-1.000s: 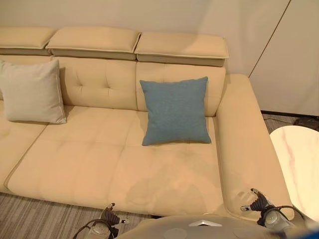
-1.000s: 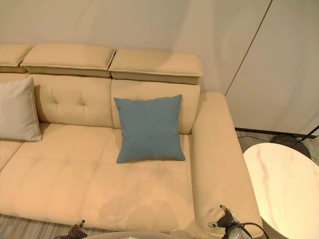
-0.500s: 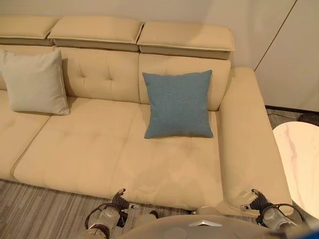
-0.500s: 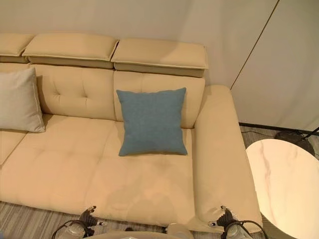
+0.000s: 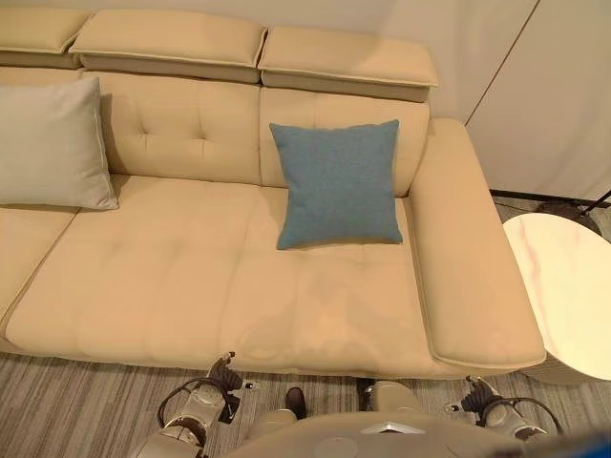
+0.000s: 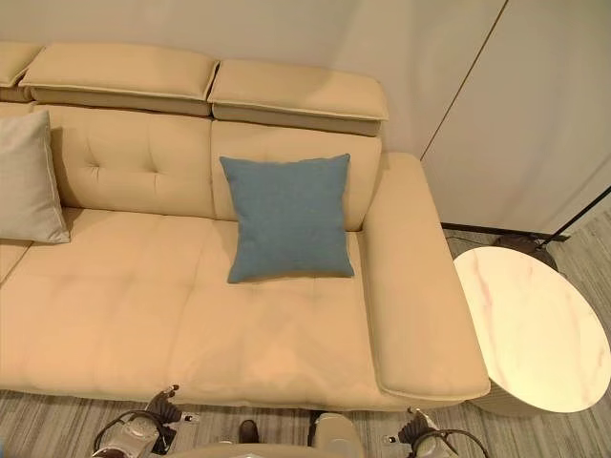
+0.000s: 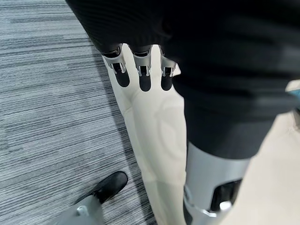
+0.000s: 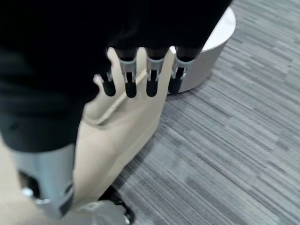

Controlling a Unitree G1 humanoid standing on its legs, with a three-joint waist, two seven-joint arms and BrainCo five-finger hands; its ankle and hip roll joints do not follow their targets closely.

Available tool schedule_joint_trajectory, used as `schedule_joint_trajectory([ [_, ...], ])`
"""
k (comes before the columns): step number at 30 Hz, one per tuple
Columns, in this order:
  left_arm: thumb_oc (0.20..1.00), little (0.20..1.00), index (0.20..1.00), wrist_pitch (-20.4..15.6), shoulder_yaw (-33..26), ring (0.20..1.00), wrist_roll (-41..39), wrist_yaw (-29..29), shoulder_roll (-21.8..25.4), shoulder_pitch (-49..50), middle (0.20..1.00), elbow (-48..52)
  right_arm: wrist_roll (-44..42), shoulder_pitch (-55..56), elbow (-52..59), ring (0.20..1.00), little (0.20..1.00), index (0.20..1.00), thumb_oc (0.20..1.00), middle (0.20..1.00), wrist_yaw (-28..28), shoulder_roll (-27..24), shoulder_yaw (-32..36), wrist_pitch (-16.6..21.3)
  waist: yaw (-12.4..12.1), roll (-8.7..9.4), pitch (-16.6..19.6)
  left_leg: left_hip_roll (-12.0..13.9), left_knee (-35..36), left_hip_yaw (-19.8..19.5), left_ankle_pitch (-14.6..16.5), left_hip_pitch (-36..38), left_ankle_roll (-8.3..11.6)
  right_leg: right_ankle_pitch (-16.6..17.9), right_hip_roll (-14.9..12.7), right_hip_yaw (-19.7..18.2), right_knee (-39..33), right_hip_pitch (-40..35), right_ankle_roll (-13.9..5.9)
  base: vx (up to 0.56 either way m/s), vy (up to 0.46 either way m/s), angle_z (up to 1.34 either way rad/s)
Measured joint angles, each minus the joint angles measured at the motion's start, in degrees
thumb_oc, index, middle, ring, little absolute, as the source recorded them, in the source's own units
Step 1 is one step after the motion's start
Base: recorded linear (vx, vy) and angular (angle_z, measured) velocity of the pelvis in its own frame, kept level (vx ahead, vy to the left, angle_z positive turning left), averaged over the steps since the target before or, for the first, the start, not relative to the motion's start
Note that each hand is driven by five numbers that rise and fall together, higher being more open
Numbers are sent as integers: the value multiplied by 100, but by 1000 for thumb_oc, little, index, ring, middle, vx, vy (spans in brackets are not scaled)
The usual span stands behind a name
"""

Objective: Pick up all the scattered cushions and arrange them neatly on the sofa.

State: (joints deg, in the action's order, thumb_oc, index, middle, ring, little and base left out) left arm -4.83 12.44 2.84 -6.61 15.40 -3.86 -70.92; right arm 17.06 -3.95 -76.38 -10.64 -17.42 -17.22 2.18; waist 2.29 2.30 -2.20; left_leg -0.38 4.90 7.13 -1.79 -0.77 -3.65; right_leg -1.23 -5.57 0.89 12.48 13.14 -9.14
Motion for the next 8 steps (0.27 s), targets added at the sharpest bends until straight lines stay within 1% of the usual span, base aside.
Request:
schedule_joint_trajectory([
  [1, 1000, 1000, 1000, -2, -12, 1000, 0, 2, -16, 43, 1000, -2, -3, -4, 65, 1000, 1000, 1000, 1000, 1000, 23, -1, 3, 2, -56, -45, 36, 50, 24, -12, -3, 10, 44, -89, -42, 18, -110, -149, 77, 80, -122, 8],
  [2, 1000, 1000, 1000, 10, -30, 1000, 0, 1, -9, 97, 1000, -13, -4, -7, 117, 1000, 1000, 1000, 1000, 1000, 27, -3, 7, 5, -69, -4, 81, 52, 48, -16, 26, 31, 131, -165, -51, 56, -433, -284, 157, 42, -73, 2],
  [3, 1000, 1000, 1000, 22, -34, 1000, 0, 3, -100, 176, 1000, -15, -3, -5, 121, 1000, 1000, 1000, 1000, 1000, 26, -81, 30, 8, -41, -203, 198, 164, 67, -132, 42, 8, 228, 49, 84, 141, -974, -545, 367, 29, -64, 10],
  [4, 1000, 1000, 1000, 22, -17, 1000, 0, 4, -164, 218, 1000, -9, -4, -5, 105, 1000, 1000, 1000, 1000, 1000, 30, -146, 31, -8, -53, -329, 282, 261, 40, -157, 18, 18, 302, 247, 198, 159, -1390, -763, 432, 37, -85, 6],
  [5, 1000, 1000, 1000, 22, -28, 1000, 2, 5, -148, 245, 1000, -5, -4, -11, 127, 1000, 1000, 1000, 1000, 1000, 30, -179, 26, -3, -46, -411, 375, 356, 40, -155, 29, 50, 402, 431, 304, 164, -1765, -992, 509, 37, -62, -4],
  [8, 1000, 1000, 1000, 21, -41, 1000, 3, 15, -138, 185, 1000, 26, -4, 17, 130, 1000, 1000, 1000, 1000, 1000, 28, -241, 27, -6, -14, -426, 465, 473, 35, -196, 13, 96, 559, 434, 458, 227, -1810, -1083, 615, 20, -24, 1],
])
